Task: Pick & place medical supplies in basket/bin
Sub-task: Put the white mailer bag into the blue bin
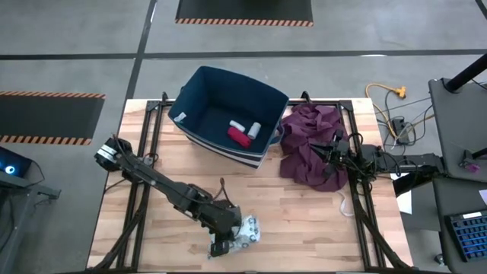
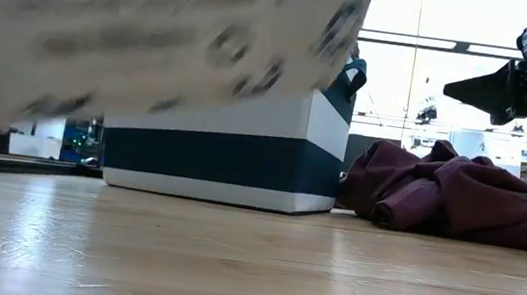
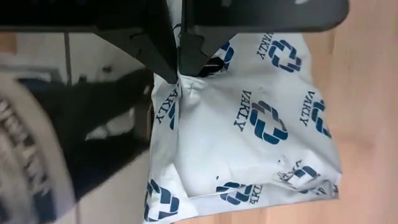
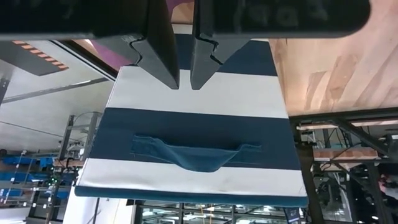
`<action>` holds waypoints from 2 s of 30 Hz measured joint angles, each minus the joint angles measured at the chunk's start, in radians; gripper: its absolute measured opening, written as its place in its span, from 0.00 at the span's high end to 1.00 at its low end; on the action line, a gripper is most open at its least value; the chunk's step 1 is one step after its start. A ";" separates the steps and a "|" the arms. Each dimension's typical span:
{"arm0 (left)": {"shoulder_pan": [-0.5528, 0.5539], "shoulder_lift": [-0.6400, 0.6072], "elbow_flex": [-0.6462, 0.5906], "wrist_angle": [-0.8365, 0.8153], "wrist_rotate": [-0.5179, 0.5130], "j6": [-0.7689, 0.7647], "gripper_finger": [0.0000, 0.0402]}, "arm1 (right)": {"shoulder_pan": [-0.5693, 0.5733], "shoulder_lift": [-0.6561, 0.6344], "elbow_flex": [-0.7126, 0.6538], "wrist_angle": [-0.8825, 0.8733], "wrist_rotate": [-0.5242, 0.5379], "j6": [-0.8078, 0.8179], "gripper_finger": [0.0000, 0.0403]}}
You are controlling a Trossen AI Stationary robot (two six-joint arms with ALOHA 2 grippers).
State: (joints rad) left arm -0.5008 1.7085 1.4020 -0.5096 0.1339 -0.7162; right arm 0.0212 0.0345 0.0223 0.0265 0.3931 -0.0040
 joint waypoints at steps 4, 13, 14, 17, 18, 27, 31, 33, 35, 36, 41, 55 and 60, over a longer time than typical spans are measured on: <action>0.021 -0.053 0.001 0.041 -0.038 0.001 1.00 | 0.000 0.000 0.000 0.000 0.000 0.001 0.92; 0.101 -0.193 0.080 0.185 -0.109 0.179 1.00 | 0.000 0.000 0.000 0.002 0.000 0.005 0.92; 0.114 -0.207 0.096 0.185 -0.130 0.209 1.00 | 0.000 0.000 0.000 0.002 0.000 0.004 0.92; 0.168 -0.261 0.143 0.142 -0.199 0.305 1.00 | 0.000 0.000 0.000 0.005 0.000 0.005 0.92; 0.192 -0.280 0.157 0.109 -0.231 0.334 1.00 | 0.000 0.000 0.000 0.007 0.000 0.005 0.92; 0.493 -0.392 0.204 -0.052 -0.385 0.526 1.00 | 0.000 0.000 0.000 0.014 0.001 0.025 0.92; 0.624 -0.409 0.204 -0.153 -0.383 0.571 1.00 | 0.000 0.000 0.000 0.014 0.002 0.060 0.92; 0.684 -0.406 0.201 -0.222 -0.384 0.605 1.00 | 0.000 0.000 0.000 0.014 0.002 0.064 0.92; 0.740 -0.398 0.200 -0.256 -0.386 0.642 1.00 | 0.000 0.000 0.000 0.014 0.002 0.064 0.92; 0.767 -0.397 0.200 -0.260 -0.385 0.654 1.00 | 0.000 0.000 0.000 0.014 0.002 0.064 0.92; 0.861 -0.386 0.200 -0.289 -0.383 0.708 1.00 | 0.000 0.000 0.000 0.015 0.002 0.065 0.92; 0.913 -0.384 0.196 -0.340 -0.373 0.775 0.83 | 0.000 0.000 0.000 0.016 0.002 0.079 0.92; 0.918 -0.384 0.196 -0.339 -0.383 0.815 0.59 | 0.000 0.000 0.000 0.016 0.002 0.080 0.92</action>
State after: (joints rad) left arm 0.4171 1.3243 1.5978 -0.8482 -0.2492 0.0992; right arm 0.0210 0.0341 0.0223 0.0422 0.3947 0.0764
